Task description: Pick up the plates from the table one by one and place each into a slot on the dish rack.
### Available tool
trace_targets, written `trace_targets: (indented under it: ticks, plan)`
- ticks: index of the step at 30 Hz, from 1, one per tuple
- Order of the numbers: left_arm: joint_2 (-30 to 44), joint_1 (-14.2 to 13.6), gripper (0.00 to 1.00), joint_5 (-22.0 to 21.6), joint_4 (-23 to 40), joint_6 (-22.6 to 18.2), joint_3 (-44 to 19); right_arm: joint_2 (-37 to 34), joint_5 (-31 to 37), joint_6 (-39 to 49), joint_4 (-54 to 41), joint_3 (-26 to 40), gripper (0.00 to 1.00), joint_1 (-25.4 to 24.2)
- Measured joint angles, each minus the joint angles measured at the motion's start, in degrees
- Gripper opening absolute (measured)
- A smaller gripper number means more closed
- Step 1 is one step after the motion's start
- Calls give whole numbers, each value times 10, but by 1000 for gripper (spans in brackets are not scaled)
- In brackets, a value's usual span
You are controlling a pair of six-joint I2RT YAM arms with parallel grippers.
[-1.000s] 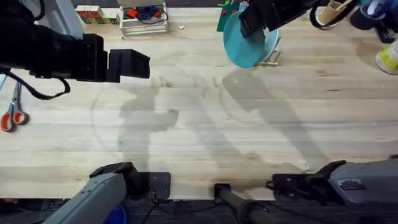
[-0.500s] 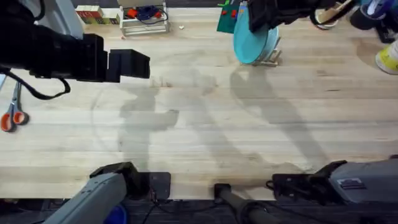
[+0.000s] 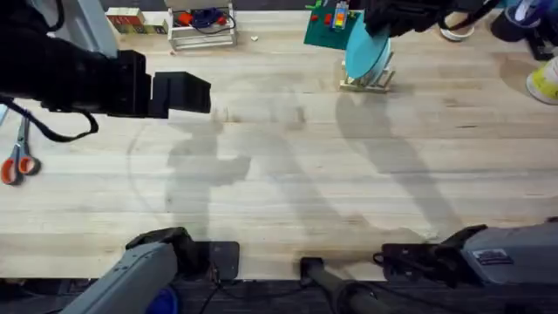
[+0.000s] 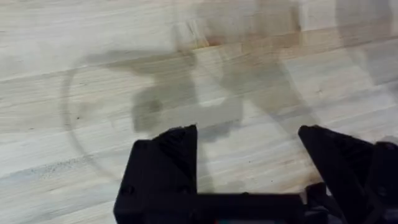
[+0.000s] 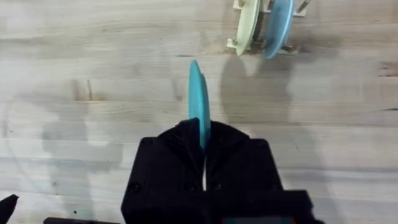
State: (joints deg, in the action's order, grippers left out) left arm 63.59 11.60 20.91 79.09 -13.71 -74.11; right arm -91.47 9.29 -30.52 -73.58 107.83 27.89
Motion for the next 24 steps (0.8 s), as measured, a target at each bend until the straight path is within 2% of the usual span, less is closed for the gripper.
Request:
trace_targets:
  ticks: [8,18,24]
  plan:
    - [0,0,993,0,0,0,0,0,4,-4,-9,0,30,-29]
    - [0,0,993,0,0,0,0,0,5,-3,-70,0,30,-84]
    - [0,0,993,0,-1,0,0,0,5,26,-83,0,30,-110]
